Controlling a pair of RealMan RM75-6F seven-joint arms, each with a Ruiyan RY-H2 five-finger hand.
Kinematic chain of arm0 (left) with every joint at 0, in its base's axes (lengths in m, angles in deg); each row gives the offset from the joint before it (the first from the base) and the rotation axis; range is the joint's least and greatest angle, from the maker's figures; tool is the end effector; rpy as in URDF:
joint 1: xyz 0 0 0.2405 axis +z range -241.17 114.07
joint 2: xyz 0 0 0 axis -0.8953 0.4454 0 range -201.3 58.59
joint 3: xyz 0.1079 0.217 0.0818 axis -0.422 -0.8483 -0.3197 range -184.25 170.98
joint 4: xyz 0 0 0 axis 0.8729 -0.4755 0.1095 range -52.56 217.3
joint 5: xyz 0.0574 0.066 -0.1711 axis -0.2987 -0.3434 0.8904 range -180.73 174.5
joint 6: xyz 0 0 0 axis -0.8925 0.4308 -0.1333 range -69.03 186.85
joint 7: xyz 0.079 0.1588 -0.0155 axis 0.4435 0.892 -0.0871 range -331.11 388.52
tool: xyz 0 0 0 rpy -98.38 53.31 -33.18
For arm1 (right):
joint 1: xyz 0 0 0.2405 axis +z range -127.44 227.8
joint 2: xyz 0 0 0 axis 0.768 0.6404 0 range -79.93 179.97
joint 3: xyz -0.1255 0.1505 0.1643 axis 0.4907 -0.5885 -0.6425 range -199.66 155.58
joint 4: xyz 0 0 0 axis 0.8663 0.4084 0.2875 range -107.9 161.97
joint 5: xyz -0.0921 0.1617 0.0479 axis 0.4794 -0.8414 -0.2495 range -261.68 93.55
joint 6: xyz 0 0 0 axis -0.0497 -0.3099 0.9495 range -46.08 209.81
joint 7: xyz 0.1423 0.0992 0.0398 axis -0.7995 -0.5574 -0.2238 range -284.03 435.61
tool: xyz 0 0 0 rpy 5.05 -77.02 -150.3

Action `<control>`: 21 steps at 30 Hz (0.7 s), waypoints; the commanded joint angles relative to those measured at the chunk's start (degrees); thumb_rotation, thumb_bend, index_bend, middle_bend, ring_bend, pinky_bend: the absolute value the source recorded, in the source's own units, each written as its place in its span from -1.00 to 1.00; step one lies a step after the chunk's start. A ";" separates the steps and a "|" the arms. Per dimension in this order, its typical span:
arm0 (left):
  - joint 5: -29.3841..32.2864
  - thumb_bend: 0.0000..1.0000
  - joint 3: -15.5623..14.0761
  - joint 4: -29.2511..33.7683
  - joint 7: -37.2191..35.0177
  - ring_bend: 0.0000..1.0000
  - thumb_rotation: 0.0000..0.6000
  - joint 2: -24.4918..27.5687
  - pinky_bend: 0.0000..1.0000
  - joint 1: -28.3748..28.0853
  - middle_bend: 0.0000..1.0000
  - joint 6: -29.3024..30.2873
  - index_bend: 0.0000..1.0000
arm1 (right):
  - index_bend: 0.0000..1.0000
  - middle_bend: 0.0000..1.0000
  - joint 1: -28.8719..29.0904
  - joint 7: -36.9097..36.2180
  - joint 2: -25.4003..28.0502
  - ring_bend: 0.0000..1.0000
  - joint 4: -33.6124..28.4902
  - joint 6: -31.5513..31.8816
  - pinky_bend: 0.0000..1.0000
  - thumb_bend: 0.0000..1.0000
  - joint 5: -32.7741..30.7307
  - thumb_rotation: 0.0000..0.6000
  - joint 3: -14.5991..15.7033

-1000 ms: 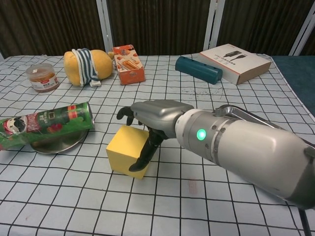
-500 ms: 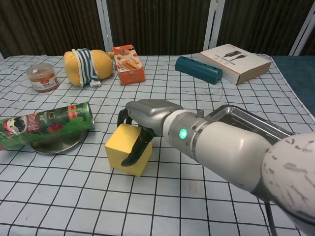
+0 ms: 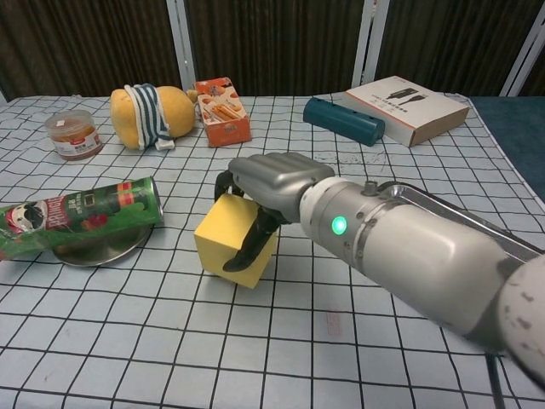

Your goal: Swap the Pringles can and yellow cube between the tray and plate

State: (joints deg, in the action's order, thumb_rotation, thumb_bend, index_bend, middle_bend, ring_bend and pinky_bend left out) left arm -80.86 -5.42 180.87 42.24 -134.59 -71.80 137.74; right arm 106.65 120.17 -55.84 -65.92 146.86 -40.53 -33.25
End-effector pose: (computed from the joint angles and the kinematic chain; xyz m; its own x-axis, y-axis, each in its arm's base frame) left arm -0.3044 0.2215 0.1553 0.5060 0.1418 0.8508 0.8557 0.0415 -0.5158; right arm -0.0183 -0.3210 -0.0944 0.4808 -0.3122 0.8194 -0.8252 -0.4770 0.3024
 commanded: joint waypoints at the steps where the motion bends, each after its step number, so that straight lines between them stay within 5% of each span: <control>1: -0.11 -0.24 -0.08 0.14 0.10 -1.00 1.00 0.04 -0.71 -0.04 -1.00 -0.19 -0.96 | 0.36 0.14 -2.31 0.32 4.16 0.39 -4.26 3.09 0.53 -0.42 3.00 1.00 1.36; 11: -0.19 -0.24 -0.41 0.63 1.07 -1.00 1.00 0.08 -0.71 -0.14 -1.00 -0.89 -0.96 | 0.36 0.14 -11.20 -5.04 19.40 0.39 -13.87 9.48 0.53 -0.42 12.05 1.00 6.93; 21: -0.13 -0.24 -0.46 0.97 1.60 -1.00 1.00 0.05 -0.71 -0.04 -1.00 -0.96 -0.96 | 0.25 0.14 -20.23 -24.13 27.86 0.26 -7.69 6.47 0.43 -0.42 20.08 1.00 12.57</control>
State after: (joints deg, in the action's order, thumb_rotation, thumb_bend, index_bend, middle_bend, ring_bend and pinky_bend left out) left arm -81.01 -5.87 181.82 43.80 -134.52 -71.82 136.83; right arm 89.19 100.82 -30.22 -76.22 154.87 -23.14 -22.62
